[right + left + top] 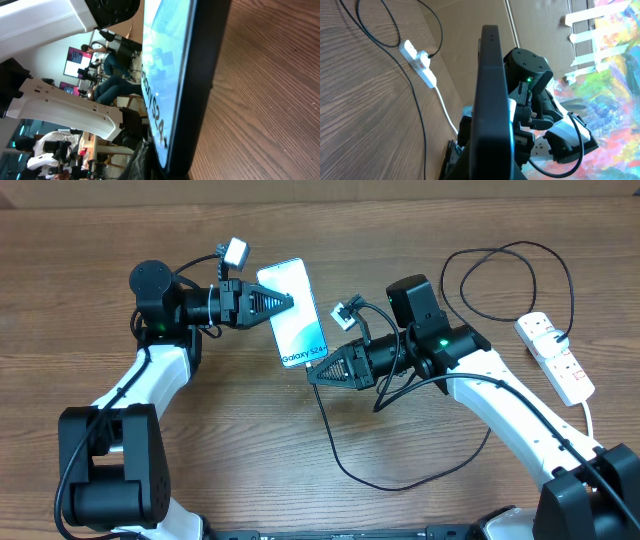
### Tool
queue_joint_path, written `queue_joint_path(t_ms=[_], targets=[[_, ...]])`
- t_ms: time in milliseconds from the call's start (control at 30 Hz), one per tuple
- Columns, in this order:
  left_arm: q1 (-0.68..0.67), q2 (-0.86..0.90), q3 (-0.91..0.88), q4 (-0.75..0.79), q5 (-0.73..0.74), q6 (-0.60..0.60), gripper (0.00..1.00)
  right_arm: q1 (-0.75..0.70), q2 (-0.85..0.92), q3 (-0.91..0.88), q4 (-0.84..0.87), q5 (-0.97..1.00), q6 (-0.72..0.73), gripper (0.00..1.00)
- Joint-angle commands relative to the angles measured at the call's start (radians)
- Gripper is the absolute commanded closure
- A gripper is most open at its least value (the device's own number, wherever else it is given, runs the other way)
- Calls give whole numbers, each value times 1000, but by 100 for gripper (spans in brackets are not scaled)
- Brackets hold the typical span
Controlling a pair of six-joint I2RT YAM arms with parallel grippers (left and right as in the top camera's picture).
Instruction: Plug charger to phone and switch on socket
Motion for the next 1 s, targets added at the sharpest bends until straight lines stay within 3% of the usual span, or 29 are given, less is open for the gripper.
queue_joint_path(t_ms=[0,967], targets=[[-6,-5,11,4,23,-6,96,-4,-2,31,20,5,7,96],[-15,-5,11,5,23,3,96,-4,-2,31,105,51,12,96]])
